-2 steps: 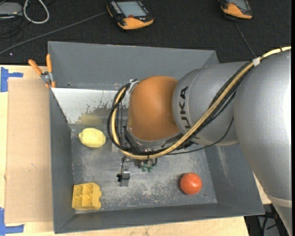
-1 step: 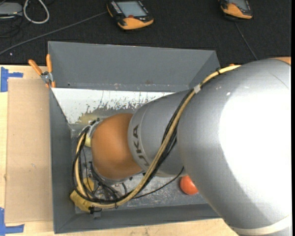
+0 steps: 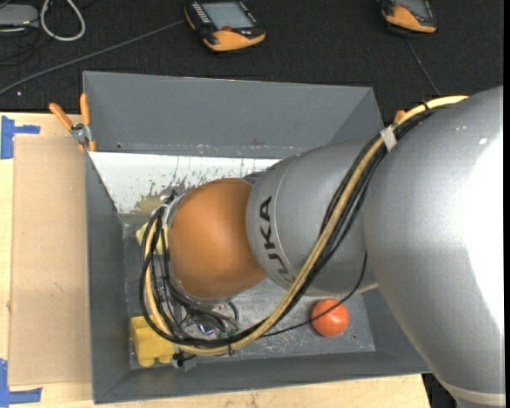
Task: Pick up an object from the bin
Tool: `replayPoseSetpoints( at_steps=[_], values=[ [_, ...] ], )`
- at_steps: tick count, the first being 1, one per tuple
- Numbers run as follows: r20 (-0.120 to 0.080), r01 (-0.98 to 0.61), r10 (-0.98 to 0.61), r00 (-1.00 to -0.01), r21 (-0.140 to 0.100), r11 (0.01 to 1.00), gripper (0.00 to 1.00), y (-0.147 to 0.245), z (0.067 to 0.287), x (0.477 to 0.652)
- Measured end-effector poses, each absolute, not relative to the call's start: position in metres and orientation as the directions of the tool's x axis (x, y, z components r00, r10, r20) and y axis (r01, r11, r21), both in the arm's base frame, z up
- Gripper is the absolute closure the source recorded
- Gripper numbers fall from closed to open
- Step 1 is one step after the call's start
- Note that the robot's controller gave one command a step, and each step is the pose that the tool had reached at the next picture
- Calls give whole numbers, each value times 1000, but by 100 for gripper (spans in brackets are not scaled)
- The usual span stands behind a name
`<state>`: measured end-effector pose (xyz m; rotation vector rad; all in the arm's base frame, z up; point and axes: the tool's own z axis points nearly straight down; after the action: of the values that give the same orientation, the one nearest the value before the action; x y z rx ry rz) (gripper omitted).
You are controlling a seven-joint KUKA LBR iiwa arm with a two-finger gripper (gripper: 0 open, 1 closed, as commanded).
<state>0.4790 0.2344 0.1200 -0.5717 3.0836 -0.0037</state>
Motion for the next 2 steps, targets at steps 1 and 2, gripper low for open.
replayPoseSetpoints(
  at_steps=[1,2],
  values=[
    [-15,-143,-143,-990,3,990,0,253,67,482],
    [-29,-535,-535,-844,-7,845,0,248,72,479]
  ],
)
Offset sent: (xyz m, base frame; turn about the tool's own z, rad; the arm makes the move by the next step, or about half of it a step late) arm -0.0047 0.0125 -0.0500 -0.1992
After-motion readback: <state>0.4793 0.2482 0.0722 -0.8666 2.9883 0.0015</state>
